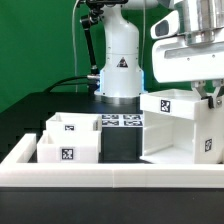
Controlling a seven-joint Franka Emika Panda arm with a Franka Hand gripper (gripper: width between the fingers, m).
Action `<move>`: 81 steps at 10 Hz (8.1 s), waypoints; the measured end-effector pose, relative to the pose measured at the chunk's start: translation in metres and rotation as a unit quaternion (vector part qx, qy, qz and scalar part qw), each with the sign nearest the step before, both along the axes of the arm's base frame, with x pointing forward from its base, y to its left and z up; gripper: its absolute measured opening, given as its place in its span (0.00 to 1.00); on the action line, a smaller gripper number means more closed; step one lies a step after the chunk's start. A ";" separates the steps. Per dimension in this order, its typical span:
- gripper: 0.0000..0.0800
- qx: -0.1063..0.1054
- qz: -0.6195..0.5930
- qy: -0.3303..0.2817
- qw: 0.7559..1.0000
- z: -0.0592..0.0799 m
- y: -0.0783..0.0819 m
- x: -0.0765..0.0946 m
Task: Assemble drawer
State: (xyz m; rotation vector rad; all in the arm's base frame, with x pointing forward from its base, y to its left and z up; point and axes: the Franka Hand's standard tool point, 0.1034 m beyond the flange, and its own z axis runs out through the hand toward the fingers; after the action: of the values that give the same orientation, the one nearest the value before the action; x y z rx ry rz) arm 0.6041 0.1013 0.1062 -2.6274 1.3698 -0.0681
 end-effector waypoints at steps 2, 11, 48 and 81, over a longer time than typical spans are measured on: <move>0.05 0.013 -0.065 -0.002 0.998 -0.001 -0.005 0.012; 0.06 0.071 -0.267 0.026 0.961 -0.001 -0.006 0.045; 0.81 -0.060 0.482 -0.009 0.874 -0.018 -0.159 -0.032; 0.05 -0.073 0.577 -0.002 0.813 -0.092 -0.165 -0.073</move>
Offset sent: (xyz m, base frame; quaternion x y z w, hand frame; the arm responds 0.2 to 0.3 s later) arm 0.0000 0.0000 0.0000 0.0000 0.0000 0.1938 0.9810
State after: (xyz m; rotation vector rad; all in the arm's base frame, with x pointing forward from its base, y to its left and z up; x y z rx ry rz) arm 0.5311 -0.0637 0.0145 -3.0698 -0.4248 -0.0080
